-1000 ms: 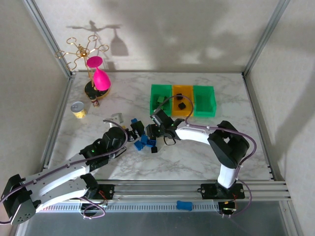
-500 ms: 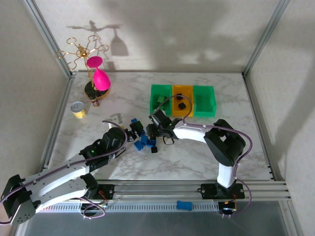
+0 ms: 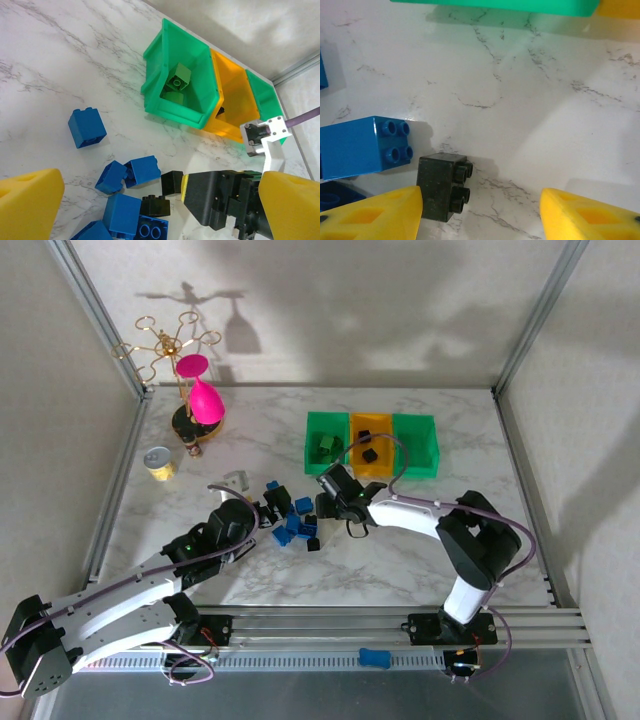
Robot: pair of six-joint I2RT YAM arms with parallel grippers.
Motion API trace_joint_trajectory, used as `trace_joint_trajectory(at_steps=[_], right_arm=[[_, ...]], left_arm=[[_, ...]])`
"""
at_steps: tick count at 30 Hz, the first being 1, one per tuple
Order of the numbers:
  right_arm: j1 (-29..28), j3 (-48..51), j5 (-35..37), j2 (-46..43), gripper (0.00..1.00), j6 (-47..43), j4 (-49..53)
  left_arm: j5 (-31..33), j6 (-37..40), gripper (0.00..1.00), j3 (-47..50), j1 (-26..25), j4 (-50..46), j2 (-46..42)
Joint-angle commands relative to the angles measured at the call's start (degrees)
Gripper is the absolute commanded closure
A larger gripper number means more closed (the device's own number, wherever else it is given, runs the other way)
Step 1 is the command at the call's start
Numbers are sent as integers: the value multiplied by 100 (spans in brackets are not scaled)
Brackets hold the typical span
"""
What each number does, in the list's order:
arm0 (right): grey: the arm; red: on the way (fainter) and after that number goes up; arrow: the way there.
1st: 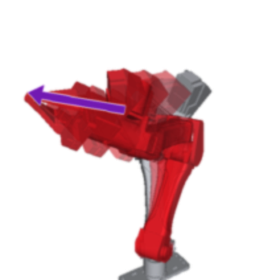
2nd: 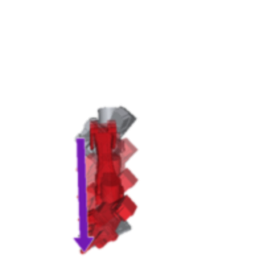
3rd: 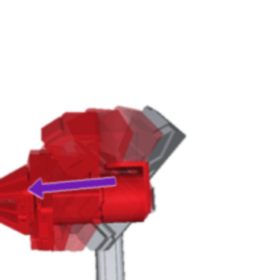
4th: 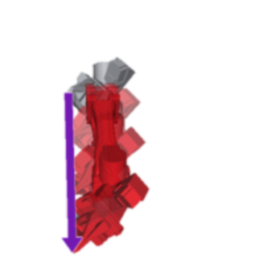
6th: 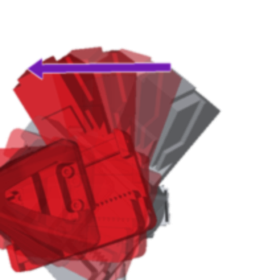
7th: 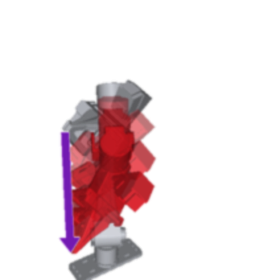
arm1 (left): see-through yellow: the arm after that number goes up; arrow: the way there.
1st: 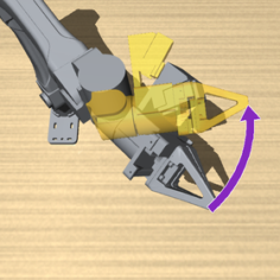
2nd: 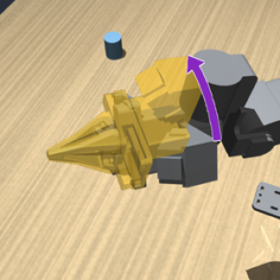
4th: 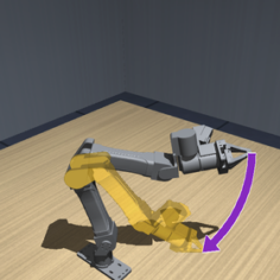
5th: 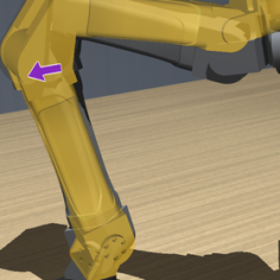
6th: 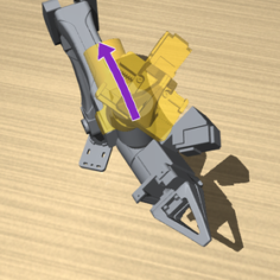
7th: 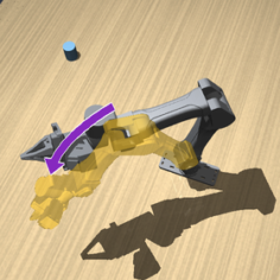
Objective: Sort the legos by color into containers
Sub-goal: Rotate the lego at the center of the table, then pick up the lego from the center of the table.
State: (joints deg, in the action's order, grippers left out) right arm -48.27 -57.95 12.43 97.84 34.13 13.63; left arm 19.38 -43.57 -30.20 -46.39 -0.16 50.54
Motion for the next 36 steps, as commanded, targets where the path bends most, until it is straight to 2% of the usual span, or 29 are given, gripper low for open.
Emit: trace_joint_trajectory(at_steps=[1,5,16,21,32,36], right_arm=[[-42,-106,-20,-124,37,13,186],[-152,-349,-43,162,38,23,221],[-152,-436,-136,613,51,-38,2],[-154,-357,-50,565,57,-47,24],[-147,-330,-27,432,77,-56,46],[-117,-322,-30,218,79,-56,90]], left_arm=[[144,3,0,20,7,-6,-71],[182,-19,0,-25,7,-12,-56],[196,46,0,-79,7,-122,-71],[146,67,0,-85,13,-56,-5],[75,51,0,-84,7,-23,62],[68,63,0,-91,10,-20,13]])
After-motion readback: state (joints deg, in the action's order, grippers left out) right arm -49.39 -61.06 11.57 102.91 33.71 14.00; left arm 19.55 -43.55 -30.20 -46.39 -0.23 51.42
